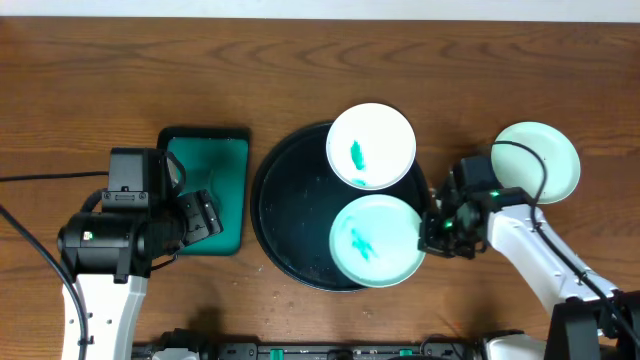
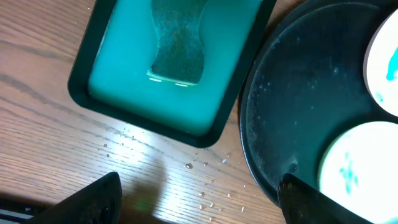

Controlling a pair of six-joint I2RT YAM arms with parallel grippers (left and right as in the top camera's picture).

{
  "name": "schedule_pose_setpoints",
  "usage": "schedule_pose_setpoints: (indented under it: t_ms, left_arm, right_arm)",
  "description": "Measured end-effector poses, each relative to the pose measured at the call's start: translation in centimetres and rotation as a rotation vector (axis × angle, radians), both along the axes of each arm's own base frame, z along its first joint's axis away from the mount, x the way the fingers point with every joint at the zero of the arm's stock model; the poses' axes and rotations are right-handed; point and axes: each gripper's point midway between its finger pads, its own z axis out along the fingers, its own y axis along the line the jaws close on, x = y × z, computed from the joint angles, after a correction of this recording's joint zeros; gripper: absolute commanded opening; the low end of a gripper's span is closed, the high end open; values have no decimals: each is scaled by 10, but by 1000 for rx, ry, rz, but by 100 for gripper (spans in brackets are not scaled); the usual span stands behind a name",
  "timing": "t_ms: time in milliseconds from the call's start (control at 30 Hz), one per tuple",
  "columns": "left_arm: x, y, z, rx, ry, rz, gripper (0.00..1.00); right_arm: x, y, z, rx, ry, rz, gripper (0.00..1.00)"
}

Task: Clean dirty plates on tray and stack at the side
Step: 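Move the right gripper back to the tray and grip the lower white plate's rim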

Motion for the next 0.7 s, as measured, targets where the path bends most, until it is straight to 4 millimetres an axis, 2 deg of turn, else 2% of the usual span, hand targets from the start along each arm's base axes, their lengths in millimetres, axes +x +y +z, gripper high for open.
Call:
schedule_pose_setpoints:
  t_ms: [167,400,467,600,700]
  left_arm:
    - [0,0,0,0,0,0,81]
    - [0,0,0,0,0,0,80]
    - [0,0,0,0,-1,0,76]
    - [3,0,1,0,-15,0,75]
    - [10,3,1,15,-26,5,65]
  right_arm:
    - [4,30,2,26,-65,89,1]
    - [28,49,6,73,-146,33,2]
    - [31,51,1,79,-140,19,1]
    - [29,56,-16,86,-86,14,1]
    - [27,65,-26,114,-56,31,1]
